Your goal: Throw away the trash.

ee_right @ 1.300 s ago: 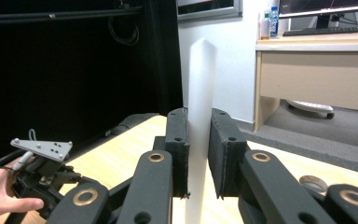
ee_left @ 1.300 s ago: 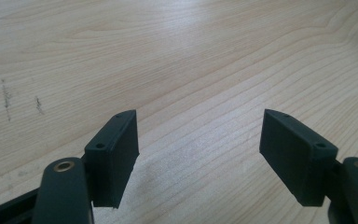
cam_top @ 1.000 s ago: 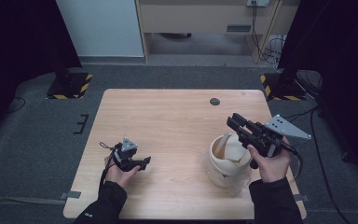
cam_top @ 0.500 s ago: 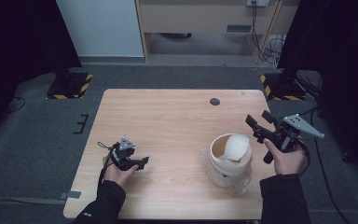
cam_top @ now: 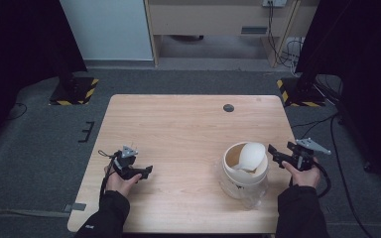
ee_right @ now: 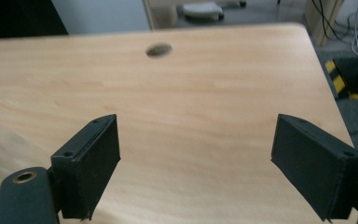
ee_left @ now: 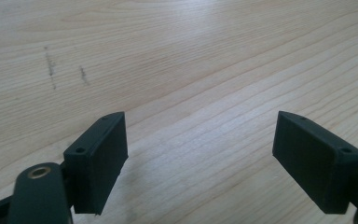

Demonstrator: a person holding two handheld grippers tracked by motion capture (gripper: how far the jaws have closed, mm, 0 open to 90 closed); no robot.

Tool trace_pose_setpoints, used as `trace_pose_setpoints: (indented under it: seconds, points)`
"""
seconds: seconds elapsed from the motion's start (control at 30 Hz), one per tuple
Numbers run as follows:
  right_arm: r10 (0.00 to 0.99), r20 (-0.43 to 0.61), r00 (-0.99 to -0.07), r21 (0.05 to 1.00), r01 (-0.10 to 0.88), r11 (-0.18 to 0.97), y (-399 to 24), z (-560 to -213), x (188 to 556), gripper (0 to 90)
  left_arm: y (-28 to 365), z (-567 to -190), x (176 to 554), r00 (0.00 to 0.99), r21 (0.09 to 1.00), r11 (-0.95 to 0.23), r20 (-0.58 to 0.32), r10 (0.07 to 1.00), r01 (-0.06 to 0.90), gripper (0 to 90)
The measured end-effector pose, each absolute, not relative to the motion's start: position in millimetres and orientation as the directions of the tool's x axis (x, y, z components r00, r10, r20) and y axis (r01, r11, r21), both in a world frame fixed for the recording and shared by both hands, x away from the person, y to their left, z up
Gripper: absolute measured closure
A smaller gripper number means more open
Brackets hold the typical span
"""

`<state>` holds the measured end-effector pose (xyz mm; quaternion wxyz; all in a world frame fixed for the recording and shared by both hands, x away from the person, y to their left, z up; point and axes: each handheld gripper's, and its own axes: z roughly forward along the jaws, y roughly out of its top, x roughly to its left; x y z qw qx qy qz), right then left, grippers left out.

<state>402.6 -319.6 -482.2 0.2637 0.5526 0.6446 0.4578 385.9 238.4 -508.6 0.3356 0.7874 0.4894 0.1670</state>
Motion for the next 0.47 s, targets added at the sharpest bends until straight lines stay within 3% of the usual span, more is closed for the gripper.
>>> trace_pose_setpoints:
  seconds: [0.17,0.47]
  points:
    - [0.960,0.133,-0.247,0.819,0.573,0.034,-329.8,-511.9,405.0,15.4,247.4,-511.9,388.8,0.436,0.679,-0.281,-0.064,0.897,0.678,13.3]
    - [0.958,0.092,-0.271,0.773,0.626,0.103,-333.7,-525.9,405.8,14.0,256.3,-518.0,392.6,0.405,0.656,-0.266,-0.067,0.912,0.707,12.3]
